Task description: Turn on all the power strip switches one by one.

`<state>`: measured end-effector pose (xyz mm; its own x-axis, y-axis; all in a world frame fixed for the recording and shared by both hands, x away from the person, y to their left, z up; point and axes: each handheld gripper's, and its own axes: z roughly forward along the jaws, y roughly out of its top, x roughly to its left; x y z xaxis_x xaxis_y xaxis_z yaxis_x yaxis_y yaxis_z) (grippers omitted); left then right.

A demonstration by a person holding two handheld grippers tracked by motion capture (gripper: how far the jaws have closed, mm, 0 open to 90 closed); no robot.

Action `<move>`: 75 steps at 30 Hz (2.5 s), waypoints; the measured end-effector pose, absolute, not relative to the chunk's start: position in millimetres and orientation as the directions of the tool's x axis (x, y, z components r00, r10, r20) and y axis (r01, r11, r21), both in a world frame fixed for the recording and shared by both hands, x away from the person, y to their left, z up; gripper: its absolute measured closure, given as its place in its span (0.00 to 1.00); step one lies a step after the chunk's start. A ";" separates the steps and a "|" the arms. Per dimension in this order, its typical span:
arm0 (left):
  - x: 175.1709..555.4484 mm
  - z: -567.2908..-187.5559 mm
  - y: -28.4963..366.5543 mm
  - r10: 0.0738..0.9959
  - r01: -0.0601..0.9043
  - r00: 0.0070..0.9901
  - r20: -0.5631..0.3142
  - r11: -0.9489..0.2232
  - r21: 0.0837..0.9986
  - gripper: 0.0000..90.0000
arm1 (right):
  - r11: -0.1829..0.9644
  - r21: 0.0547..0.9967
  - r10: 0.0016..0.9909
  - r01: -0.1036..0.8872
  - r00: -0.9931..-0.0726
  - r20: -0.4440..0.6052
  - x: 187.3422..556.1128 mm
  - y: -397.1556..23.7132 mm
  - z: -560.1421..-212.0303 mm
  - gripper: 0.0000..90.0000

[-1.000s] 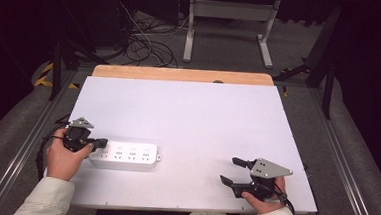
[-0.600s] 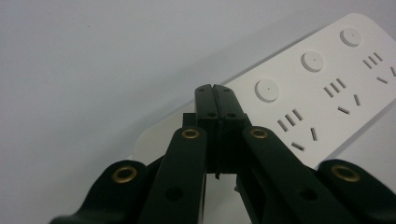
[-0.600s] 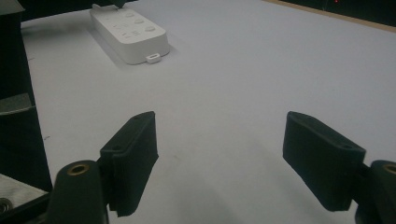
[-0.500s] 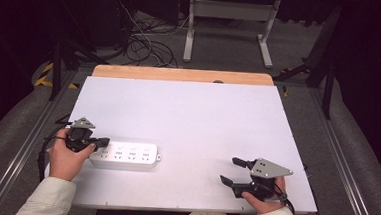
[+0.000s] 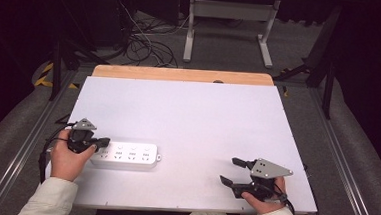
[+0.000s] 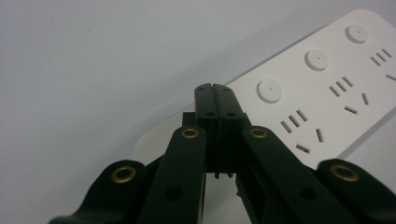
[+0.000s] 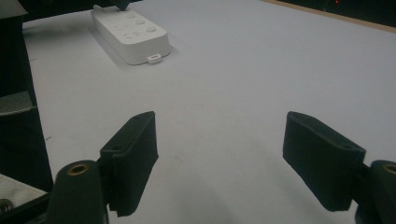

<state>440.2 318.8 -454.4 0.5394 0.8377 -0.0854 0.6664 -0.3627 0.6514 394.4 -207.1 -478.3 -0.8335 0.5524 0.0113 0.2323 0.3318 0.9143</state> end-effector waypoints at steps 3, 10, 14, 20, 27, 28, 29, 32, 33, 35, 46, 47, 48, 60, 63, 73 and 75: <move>439.8 -454.9 318.4 0.837 0.664 0.541 -0.083 -0.364 0.653 1.00 | 0.332 0.913 0.553 0.235 -0.833 0.014 394.4 -207.0 -478.6 0.30; 438.0 -454.8 314.6 0.828 0.677 0.548 -0.114 -0.360 0.641 1.00 | 0.334 0.913 0.551 0.236 -0.834 0.014 394.3 -206.8 -478.7 0.30; 437.8 -455.1 314.7 0.836 0.681 0.537 -0.113 -0.350 0.643 1.00 | 0.335 0.913 0.550 0.234 -0.835 0.012 394.2 -206.8 -478.6 0.30; 437.5 -456.4 316.1 0.839 0.690 0.525 -0.142 -0.322 0.649 1.00 | 0.332 0.914 0.550 0.233 -0.835 0.013 393.8 -207.7 -478.5 0.30; 437.0 -459.3 320.9 0.836 0.690 0.521 -0.176 -0.290 0.663 1.00 | 0.333 0.915 0.548 0.229 -0.837 0.010 393.6 -207.7 -478.3 0.30; 436.9 -459.4 320.6 0.835 0.691 0.521 -0.179 -0.289 0.662 1.00 | 0.333 0.915 0.547 0.228 -0.837 0.010 393.6 -207.4 -478.3 0.30; 436.9 -459.4 320.7 0.835 0.692 0.520 -0.181 -0.287 0.662 1.00 | 0.334 0.914 0.546 0.228 -0.837 0.009 393.5 -207.3 -478.4 0.30; 437.3 -460.1 322.9 0.841 0.703 0.506 -0.191 -0.274 0.656 1.00 | 0.333 0.915 0.547 0.229 -0.837 0.010 393.5 -207.4 -478.3 0.30; 437.3 -460.1 322.9 0.841 0.703 0.506 -0.191 -0.274 0.656 1.00 | 0.333 0.915 0.547 0.229 -0.837 0.010 393.5 -207.4 -478.3 0.30; 437.0 -461.0 323.7 0.840 0.697 0.509 -0.189 -0.274 0.663 1.00 | 0.333 0.915 0.547 0.228 -0.837 0.010 393.5 -207.4 -478.3 0.30; 427.6 -451.7 308.6 0.861 0.620 0.508 -0.028 -0.343 0.706 1.00 | 0.333 0.915 0.546 0.227 -0.838 0.009 393.8 -207.7 -478.1 0.30; 427.6 -451.7 308.6 0.861 0.620 0.508 -0.028 -0.343 0.706 1.00 | 0.332 0.915 0.547 0.230 -0.837 0.012 394.0 -207.9 -478.1 0.30; 426.9 -448.8 308.4 0.852 0.608 0.521 -0.053 -0.328 0.723 1.00 | 0.333 0.914 0.549 0.229 -0.836 0.010 394.6 -208.1 -478.2 0.30; 425.5 -442.1 286.3 0.803 0.559 0.595 -0.041 -0.377 0.739 1.00 | 0.332 0.914 0.547 0.234 -0.837 0.015 394.7 -207.5 -478.8 0.29; 427.4 -446.5 282.7 0.799 0.566 0.600 -0.038 -0.390 0.727 1.00 | 0.333 0.914 0.546 0.232 -0.838 0.014 394.8 -207.6 -478.7 0.29; 430.8 -455.8 282.4 0.808 0.571 0.589 -0.029 -0.390 0.723 1.00 | 0.331 0.915 0.547 0.232 -0.837 0.015 394.5 -207.6 -478.5 0.29; 431.0 -456.5 282.3 0.808 0.573 0.589 -0.033 -0.388 0.722 1.00 | 0.331 0.915 0.547 0.232 -0.837 0.014 394.5 -207.7 -478.5 0.29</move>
<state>431.0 282.3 -456.5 0.5889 0.8075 -0.0329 0.5729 -0.3884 0.7218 394.5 -207.7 -478.5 -0.8372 0.5468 0.0144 0.2321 0.3312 0.9146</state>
